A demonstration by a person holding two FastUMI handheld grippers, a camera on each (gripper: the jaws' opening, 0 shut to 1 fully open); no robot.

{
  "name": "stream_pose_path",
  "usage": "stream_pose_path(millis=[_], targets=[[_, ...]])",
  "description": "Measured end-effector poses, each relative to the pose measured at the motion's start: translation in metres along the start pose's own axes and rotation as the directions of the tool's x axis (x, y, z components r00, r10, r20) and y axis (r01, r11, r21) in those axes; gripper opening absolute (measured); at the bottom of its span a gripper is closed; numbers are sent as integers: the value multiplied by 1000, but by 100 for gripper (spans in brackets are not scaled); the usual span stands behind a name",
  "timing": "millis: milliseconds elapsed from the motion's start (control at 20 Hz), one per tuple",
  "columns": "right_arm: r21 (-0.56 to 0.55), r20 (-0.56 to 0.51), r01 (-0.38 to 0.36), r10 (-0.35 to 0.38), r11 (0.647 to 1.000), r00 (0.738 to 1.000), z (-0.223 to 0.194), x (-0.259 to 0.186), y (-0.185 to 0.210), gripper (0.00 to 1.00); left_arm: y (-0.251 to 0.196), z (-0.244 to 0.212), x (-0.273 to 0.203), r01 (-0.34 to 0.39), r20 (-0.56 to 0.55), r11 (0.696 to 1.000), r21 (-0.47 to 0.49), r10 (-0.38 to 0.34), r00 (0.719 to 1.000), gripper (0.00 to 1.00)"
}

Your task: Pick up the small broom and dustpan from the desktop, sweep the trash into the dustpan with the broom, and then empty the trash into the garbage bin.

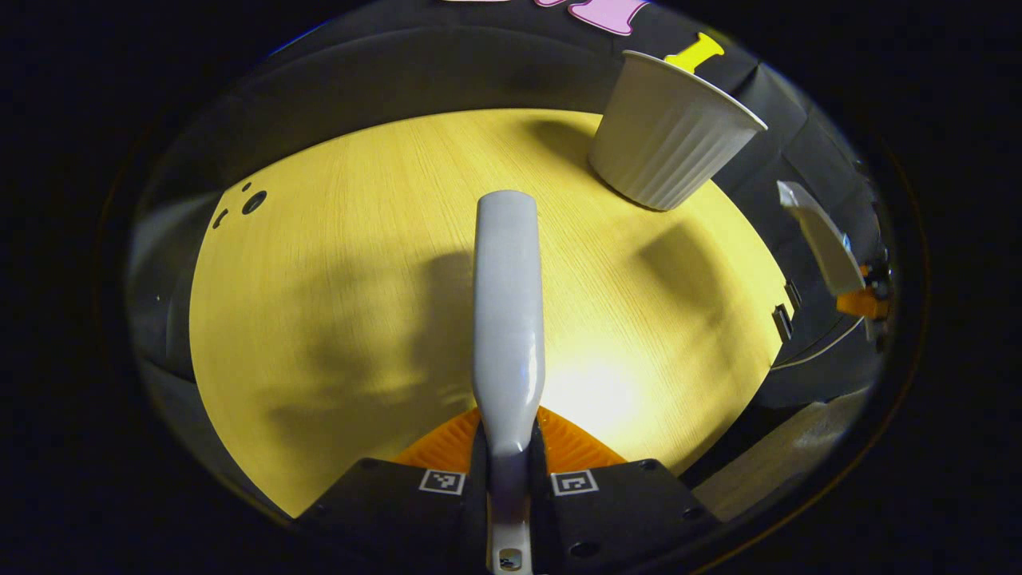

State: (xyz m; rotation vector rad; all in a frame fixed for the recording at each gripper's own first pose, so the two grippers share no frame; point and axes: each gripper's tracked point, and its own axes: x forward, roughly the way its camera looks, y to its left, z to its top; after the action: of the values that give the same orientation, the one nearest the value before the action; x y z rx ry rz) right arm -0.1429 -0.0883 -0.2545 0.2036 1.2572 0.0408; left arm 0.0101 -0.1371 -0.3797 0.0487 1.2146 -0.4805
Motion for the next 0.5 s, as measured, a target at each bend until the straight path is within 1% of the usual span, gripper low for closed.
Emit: stream_pose_path(millis=[150, 300, 400, 500], targets=[[47, 64, 79, -82, 996, 995, 36, -14, -37, 36, 0, 1, 0, 10, 0, 1000, 0, -10, 1000, 25], [75, 99, 105, -112, 992, 989, 70, -26, -60, 36, 0, -6, 2, 15, -6, 1000, 10, -15, 1000, 25], [50, 122, 142, -147, 989, 982, 96, -29, -80, 36, -3, -14, 4, 14, -8, 1000, 13, -14, 1000, 25], [25, 155, 168, -170, 985, 973, 126, -32, -90, 36, -4, -18, 1, 14, -10, 1000, 9, -14, 1000, 25]])
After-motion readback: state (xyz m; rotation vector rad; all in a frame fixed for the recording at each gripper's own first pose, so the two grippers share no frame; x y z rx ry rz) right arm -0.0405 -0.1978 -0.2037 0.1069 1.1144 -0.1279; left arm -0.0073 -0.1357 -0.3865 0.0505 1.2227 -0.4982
